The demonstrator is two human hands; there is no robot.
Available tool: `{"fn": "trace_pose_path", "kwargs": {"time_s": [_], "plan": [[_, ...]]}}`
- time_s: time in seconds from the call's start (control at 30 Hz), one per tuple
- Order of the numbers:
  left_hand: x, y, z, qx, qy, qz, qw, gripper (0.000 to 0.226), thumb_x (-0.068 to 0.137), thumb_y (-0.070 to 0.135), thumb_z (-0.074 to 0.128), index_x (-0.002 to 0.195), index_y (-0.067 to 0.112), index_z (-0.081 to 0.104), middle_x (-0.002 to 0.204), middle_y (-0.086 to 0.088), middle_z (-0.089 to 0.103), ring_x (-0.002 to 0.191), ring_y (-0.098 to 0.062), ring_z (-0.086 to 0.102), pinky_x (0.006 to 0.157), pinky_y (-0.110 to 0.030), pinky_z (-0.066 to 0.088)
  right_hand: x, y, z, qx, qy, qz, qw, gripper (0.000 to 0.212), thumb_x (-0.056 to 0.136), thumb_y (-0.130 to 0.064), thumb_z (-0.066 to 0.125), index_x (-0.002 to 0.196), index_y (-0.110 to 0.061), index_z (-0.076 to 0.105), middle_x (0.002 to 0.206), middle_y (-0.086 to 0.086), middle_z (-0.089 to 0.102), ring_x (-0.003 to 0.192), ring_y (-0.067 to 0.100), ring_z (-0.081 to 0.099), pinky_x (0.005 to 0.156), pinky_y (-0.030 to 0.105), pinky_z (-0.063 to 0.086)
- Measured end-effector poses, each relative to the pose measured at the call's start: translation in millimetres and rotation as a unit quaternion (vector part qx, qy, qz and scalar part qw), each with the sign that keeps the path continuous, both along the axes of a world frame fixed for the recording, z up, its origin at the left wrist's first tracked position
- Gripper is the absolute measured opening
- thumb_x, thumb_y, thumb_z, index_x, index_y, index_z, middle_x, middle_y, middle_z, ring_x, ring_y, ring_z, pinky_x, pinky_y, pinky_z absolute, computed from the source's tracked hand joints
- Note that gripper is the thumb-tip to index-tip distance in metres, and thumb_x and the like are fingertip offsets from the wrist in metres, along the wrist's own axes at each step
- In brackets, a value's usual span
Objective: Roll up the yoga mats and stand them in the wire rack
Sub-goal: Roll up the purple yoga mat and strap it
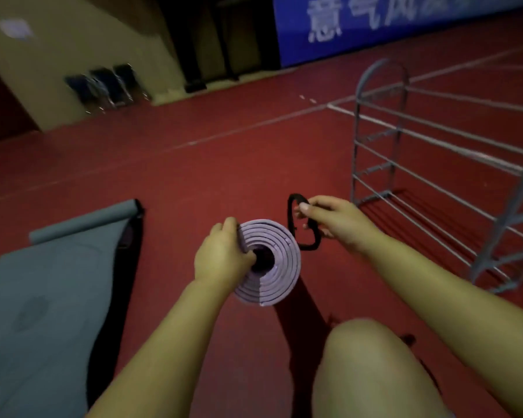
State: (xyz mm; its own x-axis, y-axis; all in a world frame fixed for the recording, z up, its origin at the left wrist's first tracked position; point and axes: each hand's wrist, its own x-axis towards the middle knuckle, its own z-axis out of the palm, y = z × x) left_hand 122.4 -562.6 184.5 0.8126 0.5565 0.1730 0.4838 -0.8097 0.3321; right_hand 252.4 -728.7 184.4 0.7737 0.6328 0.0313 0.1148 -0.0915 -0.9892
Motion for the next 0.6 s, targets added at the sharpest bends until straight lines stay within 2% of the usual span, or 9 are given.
{"fn": "trace_pose_path", "kwargs": {"time_s": [0.1, 0.2, 0.27, 0.33, 0.4, 0.43, 0.53, 0.6], "plan": [[-28, 8, 54, 0.014, -0.009, -0.016, 1.0, 0.06, 0.069, 0.031, 0.073, 0.12, 0.017, 0.045, 0.101, -0.008, 0.062, 0.094, -0.032, 0.059, 0.073, -0.039, 0.05, -30, 20, 62, -0.055, -0.069, 0.08, 0.993, 0.032, 0.095, -0.033, 0.053, 0.099, -0.005, 0.069, 0.09, 0.012, 0.062, 0.079, 0.02, 0.052, 0.064, 0.028, 0.04], [-56, 11, 96, 0.009, -0.01, -0.022, 1.0, 0.091, 0.067, 0.03, 0.077, 0.141, 0.021, 0.026, 0.096, -0.009, 0.065, 0.092, -0.032, 0.062, 0.076, -0.043, 0.053, -60, 34, 107, -0.132, -0.143, 0.132, 0.972, 0.029, 0.092, -0.023, 0.05, 0.103, -0.004, 0.069, 0.098, 0.02, 0.064, 0.076, 0.024, 0.053, 0.061, 0.029, 0.045], [-74, 13, 113, -0.005, -0.004, -0.029, 1.0, 0.107, 0.066, 0.029, 0.081, 0.148, 0.027, 0.012, 0.094, -0.01, 0.066, 0.089, -0.029, 0.062, 0.078, -0.045, 0.053, -76, 38, 128, -0.188, -0.239, 0.19, 0.933, 0.029, 0.09, -0.018, 0.051, 0.111, -0.011, 0.069, 0.102, 0.018, 0.066, 0.078, 0.019, 0.056, 0.063, 0.024, 0.046], [-91, 15, 121, -0.021, 0.014, -0.043, 0.999, 0.116, 0.066, 0.029, 0.081, 0.15, 0.037, 0.001, 0.099, -0.01, 0.066, 0.088, -0.027, 0.062, 0.078, -0.043, 0.054, -91, 43, 141, -0.255, -0.376, 0.244, 0.857, 0.036, 0.089, -0.016, 0.053, 0.121, -0.026, 0.065, 0.1, 0.006, 0.064, 0.085, 0.018, 0.058, 0.069, 0.024, 0.046], [-102, 18, 122, -0.028, 0.02, -0.058, 0.998, 0.116, 0.068, 0.026, 0.079, 0.149, 0.041, -0.002, 0.107, -0.011, 0.066, 0.091, -0.026, 0.062, 0.078, -0.041, 0.053, -104, 53, 147, -0.294, -0.477, 0.275, 0.781, 0.042, 0.087, -0.019, 0.056, 0.125, -0.036, 0.06, 0.103, 0.007, 0.059, 0.094, 0.025, 0.057, 0.082, 0.033, 0.044], [-106, 19, 121, -0.027, 0.01, -0.063, 0.998, 0.113, 0.069, 0.023, 0.077, 0.15, 0.04, -0.001, 0.114, -0.011, 0.065, 0.096, -0.027, 0.062, 0.081, -0.041, 0.052, -109, 59, 145, -0.3, -0.503, 0.289, 0.757, 0.044, 0.086, -0.022, 0.058, 0.127, -0.037, 0.058, 0.106, 0.009, 0.056, 0.098, 0.025, 0.054, 0.088, 0.034, 0.042], [-113, 23, 115, -0.04, -0.037, -0.086, 0.995, 0.101, 0.074, 0.021, 0.073, 0.151, 0.036, 0.009, 0.127, -0.006, 0.06, 0.11, -0.027, 0.058, 0.089, -0.039, 0.049, -117, 79, 139, -0.289, -0.522, 0.324, 0.734, 0.042, 0.08, -0.029, 0.067, 0.121, -0.027, 0.058, 0.107, 0.008, 0.052, 0.099, 0.026, 0.053, 0.091, 0.04, 0.045], [-114, 29, 108, -0.074, -0.085, -0.096, 0.989, 0.085, 0.077, 0.024, 0.074, 0.147, 0.036, 0.027, 0.128, -0.001, 0.061, 0.113, -0.02, 0.058, 0.09, -0.031, 0.048, -115, 89, 135, -0.277, -0.531, 0.321, 0.733, 0.038, 0.078, -0.026, 0.068, 0.115, -0.027, 0.057, 0.109, 0.007, 0.056, 0.097, 0.027, 0.055, 0.086, 0.042, 0.048]]}}
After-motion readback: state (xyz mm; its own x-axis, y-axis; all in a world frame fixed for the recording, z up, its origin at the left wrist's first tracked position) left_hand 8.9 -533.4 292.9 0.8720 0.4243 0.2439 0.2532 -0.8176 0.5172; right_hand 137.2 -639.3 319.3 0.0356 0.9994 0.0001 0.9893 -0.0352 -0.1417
